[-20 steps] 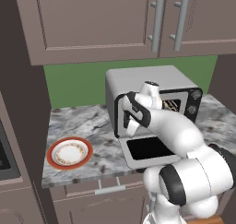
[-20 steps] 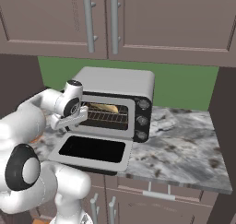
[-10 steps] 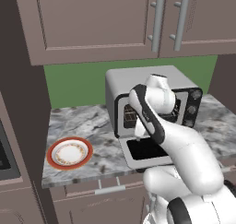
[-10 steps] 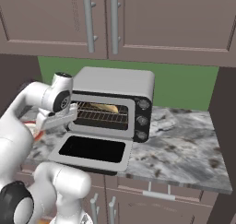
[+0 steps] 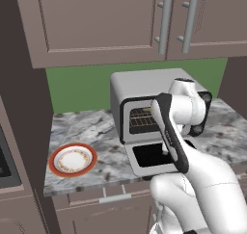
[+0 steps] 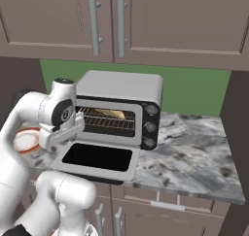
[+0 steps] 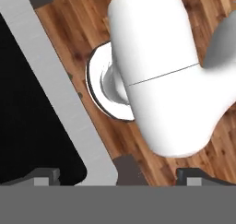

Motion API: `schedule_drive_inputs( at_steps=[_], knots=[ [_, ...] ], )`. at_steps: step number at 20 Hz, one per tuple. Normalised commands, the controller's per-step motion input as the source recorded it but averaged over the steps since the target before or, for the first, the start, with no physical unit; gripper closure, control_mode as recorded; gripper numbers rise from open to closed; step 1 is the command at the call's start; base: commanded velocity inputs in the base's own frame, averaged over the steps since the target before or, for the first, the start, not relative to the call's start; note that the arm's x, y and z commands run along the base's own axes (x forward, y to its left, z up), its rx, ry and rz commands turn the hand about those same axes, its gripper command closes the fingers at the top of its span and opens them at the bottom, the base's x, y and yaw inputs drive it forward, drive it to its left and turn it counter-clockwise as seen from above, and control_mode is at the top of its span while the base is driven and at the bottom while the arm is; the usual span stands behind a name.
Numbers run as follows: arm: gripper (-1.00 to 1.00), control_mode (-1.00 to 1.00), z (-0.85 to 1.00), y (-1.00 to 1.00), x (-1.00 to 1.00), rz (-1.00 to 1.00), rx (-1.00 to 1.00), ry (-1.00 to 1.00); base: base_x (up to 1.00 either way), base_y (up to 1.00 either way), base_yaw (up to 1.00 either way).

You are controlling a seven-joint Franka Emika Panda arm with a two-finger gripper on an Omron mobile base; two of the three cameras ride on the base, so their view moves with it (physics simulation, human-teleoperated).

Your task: Pull the toaster oven rack outwards. Pick up the baguette from the plate and place it on the toaster oven rack. Close the toaster oven door fully and set the temperature to the lowest setting.

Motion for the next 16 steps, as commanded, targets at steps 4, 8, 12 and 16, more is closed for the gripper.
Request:
schedule_drive_inputs(
  at_steps=[4, 8, 12, 16],
  knots=[
    [-1.0, -1.0, 0.04, -0.99, 0.0, 0.2, 0.0, 0.0, 0.0, 0.0, 0.0],
    [-1.0, -1.0, -0.01, -0.97, -0.15, 0.27, 0.0, 0.0, 0.0, 0.0, 0.0],
    [-1.0, -1.0, -0.16, -0.79, -0.28, 0.31, 0.0, 0.0, 0.0, 0.0, 0.0],
    [-1.0, -1.0, -0.25, -0.51, -0.23, 0.34, 0.04, -0.12, 0.0, 0.0, 0.0]
  ],
)
